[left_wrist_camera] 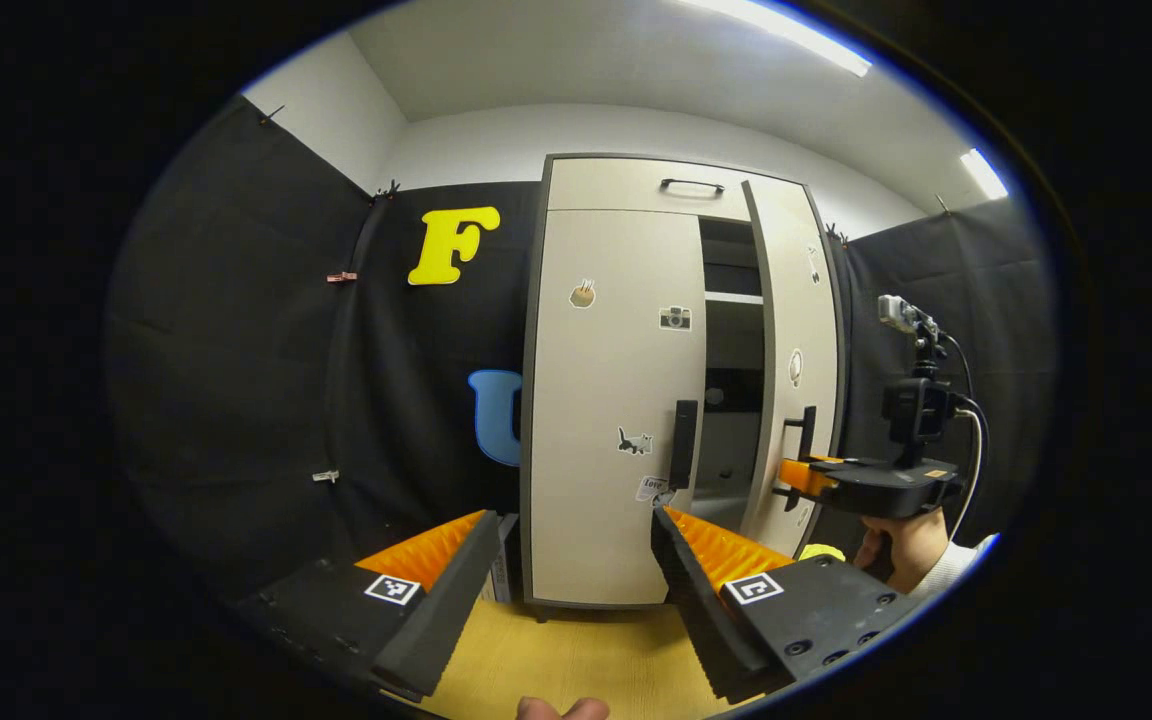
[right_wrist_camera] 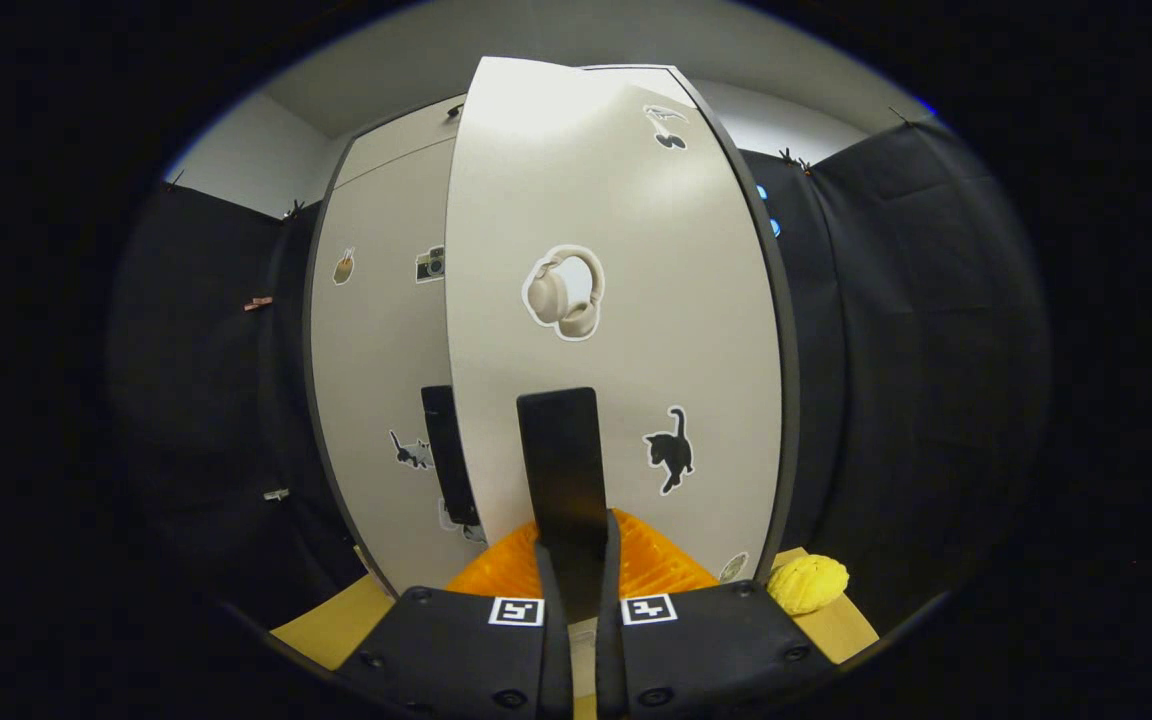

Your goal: Open the right door of the double-door shoe cabinet with the right hand, and open the left door with the left hand.

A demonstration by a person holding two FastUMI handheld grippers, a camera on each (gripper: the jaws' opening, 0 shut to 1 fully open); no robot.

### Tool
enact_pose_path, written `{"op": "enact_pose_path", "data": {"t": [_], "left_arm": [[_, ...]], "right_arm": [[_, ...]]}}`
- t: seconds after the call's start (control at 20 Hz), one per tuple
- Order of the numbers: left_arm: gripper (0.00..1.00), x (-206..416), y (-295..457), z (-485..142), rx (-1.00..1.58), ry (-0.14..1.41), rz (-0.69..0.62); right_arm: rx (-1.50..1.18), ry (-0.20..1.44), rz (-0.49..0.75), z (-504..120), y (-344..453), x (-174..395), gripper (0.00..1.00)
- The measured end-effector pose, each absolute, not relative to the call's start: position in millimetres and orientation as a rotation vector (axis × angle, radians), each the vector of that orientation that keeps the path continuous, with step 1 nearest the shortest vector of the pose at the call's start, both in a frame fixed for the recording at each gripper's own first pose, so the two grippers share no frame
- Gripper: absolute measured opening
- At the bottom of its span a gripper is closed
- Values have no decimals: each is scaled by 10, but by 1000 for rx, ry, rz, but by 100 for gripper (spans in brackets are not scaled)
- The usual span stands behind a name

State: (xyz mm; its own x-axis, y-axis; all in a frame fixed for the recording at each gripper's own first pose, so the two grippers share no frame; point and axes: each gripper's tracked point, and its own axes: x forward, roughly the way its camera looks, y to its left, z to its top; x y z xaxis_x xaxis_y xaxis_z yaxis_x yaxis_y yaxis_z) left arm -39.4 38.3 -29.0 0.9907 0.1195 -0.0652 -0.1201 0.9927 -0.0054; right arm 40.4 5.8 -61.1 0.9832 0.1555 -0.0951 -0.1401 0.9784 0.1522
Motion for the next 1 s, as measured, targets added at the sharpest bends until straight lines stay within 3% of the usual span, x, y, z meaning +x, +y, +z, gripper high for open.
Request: {"op": "enact_pose_path", "data": {"t": [1.0], "left_arm": [[95,-175,-304,-385,3,86,-4]], "right_arm": [[104,117,114,-589,-642,76,12]]}}
